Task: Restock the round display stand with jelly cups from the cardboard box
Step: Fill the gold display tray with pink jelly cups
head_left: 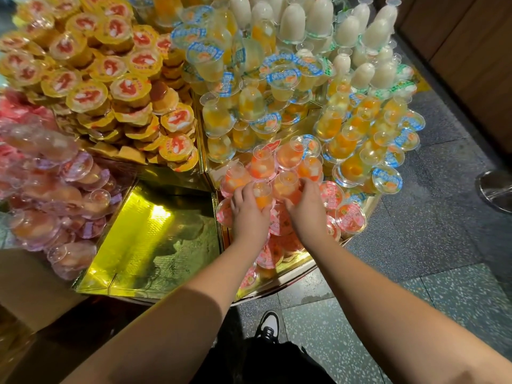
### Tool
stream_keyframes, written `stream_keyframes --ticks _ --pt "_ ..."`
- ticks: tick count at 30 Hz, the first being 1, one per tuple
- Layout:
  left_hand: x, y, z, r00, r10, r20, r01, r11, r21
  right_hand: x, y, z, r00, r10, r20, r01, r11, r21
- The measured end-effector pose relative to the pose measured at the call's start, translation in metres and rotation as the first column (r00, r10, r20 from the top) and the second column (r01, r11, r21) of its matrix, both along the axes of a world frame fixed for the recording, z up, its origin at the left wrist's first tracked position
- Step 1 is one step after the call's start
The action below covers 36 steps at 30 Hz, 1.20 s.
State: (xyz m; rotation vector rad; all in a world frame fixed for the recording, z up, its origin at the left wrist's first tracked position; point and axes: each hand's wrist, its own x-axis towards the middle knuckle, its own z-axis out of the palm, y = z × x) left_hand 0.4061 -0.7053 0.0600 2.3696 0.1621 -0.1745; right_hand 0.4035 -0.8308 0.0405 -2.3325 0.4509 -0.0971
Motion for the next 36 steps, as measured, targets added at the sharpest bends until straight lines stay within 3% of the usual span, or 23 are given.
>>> stream_keyframes --ticks 7,12,16,19,22,28,30,36 --pt "-0.002 0.014 0.004 0.996 0.001 -0.085 -0.001 1.0 -0.007 -0.012 -0.012 0.01 1.0 0.013 -0.021 -0.012 0.999 0.038" --pt "-0.023 0.055 0.029 0.999 0.031 -0.01 -0.032 0.989 -0.144 -0.027 -0.009 0.037 0.998 -0.016 0.057 0.014 0.999 0.037" --pt "-0.039 0.127 0.059 0.987 0.153 0.053 -0.135 0.959 -0.25 -0.021 0.037 0.09 0.974 0.08 0.213 -0.106 0.987 0.117" --pt "-0.052 0.199 0.081 0.956 0.283 0.071 -0.251 0.922 -0.293 -0.006 0.108 0.124 0.926 0.268 0.266 -0.308 0.944 0.121" --pt "-0.079 0.275 0.104 0.905 0.421 0.053 -0.379 0.858 -0.347 0.0 0.198 0.142 0.828 0.516 0.22 -0.541 0.839 0.065" --pt "-0.17 0.439 0.099 0.756 0.654 0.024 -0.618 0.725 -0.303 -0.041 0.412 0.137 0.463 0.875 0.139 -0.885 0.464 0.027" --pt "-0.21 0.496 0.089 0.697 0.717 0.01 -0.688 0.673 -0.27 -0.064 0.479 0.123 0.353 0.932 0.079 -0.935 0.355 -0.003" --pt "-0.328 0.649 0.044 0.568 0.811 -0.14 -0.821 0.548 -0.161 -0.135 0.63 0.068 0.14 0.969 -0.204 -0.987 0.152 0.045"
